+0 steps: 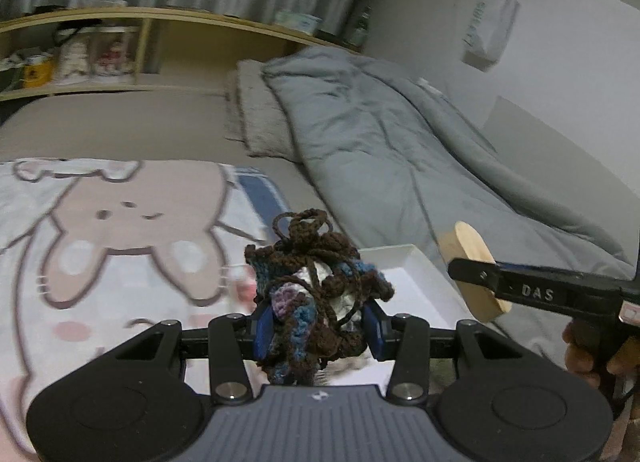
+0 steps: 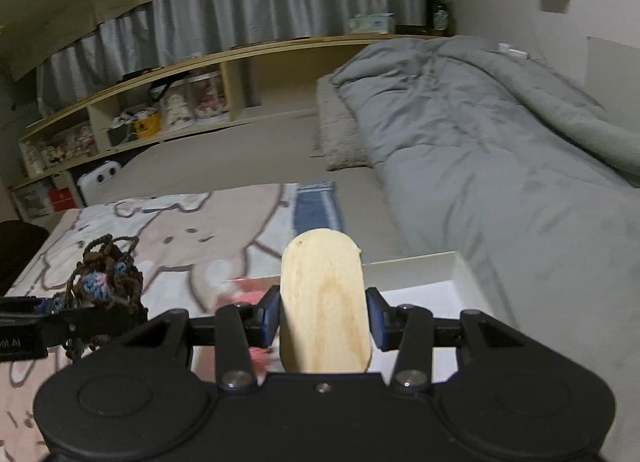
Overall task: Organize objects
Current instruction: 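Carry the crochet flower and wooden block over the white box with both tools, then open both tools to drop the crochet flower and wooden block into the box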
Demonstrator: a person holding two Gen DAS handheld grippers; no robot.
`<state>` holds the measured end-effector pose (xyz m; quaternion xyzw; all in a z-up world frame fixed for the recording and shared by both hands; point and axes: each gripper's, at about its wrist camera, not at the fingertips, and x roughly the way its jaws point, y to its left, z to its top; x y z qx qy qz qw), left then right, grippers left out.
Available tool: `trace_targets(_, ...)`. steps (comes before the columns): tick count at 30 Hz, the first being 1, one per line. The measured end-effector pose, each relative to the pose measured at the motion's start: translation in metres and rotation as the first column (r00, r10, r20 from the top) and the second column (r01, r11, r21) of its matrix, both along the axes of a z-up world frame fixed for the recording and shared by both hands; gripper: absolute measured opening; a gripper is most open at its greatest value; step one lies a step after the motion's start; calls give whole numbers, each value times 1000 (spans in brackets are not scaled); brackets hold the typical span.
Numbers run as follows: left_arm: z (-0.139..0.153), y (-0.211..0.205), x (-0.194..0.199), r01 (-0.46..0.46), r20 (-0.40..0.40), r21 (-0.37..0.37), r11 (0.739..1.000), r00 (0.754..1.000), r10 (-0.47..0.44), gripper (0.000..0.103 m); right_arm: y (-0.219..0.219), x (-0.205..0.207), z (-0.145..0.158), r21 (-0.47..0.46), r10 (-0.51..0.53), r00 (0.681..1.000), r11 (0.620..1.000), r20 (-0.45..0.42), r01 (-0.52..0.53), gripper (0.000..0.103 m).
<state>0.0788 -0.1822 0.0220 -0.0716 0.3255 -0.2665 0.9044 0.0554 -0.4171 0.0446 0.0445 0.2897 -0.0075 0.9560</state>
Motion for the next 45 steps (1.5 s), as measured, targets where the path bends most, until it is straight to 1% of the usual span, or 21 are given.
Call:
trace_targets(5, -15, -45, 9, 51, -23, 4, 999, 998, -51, 46, -35, 12, -7, -17, -27, 999, 999, -16, 27, 45)
trace_targets(9, -28, -74, 17, 74, -45, 4, 997, 996, -74, 46, -55, 22, -14, -23, -27, 999, 999, -32, 26, 45)
trace_targets(16, -55, -122, 32, 120, -96, 0, 993, 988, -119, 46, -76, 47, -35, -66, 13, 997, 998, -72, -18, 45)
trace_targets(21, -77, -143, 45, 127, -143, -8, 992, 982, -127, 46, -86, 68, -49, -84, 35, 993, 995, -110, -45, 45)
trace_targets(23, -85, -150, 50, 135, -154, -2, 991, 979, -134, 46, -89, 76, -56, -92, 63, 989, 993, -132, -76, 45)
trace_targets(28, -102, -162, 59, 147, -178, 7, 989, 973, -143, 46, -89, 91, -71, -142, 100, 979, 982, -175, -126, 45)
trace_targets(33, -113, -167, 66, 134, -209, -1, 991, 969, -131, 46, -90, 105, -85, -131, 124, 969, 979, -215, -154, 46)
trace_targets(34, -114, -168, 67, 133, -209, 1, 991, 969, -129, 46, -90, 106, -87, -123, 136, 966, 978, -222, -166, 48)
trace_targets(35, -115, -169, 68, 131, -210, 4, 991, 970, -127, 46, -90, 106, -88, -122, 136, 967, 979, -216, -165, 63)
trace_targets(37, -116, -172, 71, 128, -212, 11, 992, 970, -123, 46, -89, 101, -86, -150, 99, 978, 980, -186, -128, 80)
trace_targets(40, -117, -177, 75, 133, -200, 30, 991, 972, -124, 46, -94, 95, -80, -119, 95, 980, 986, -177, -117, 79)
trace_targets(43, -117, -184, 78, 139, -200, 38, 990, 971, -129, 47, -100, 90, -74, -93, 68, 983, 992, -168, -85, 78)
trace_targets(44, -117, -186, 78, 150, -204, 40, 988, 969, -139, 50, -101, 89, -72, -89, 63, 984, 993, -168, -78, 78)
trace_targets(45, -117, -188, 78, 159, -208, 42, 986, 967, -147, 55, -102, 88, -71, -85, 60, 984, 994, -165, -75, 78)
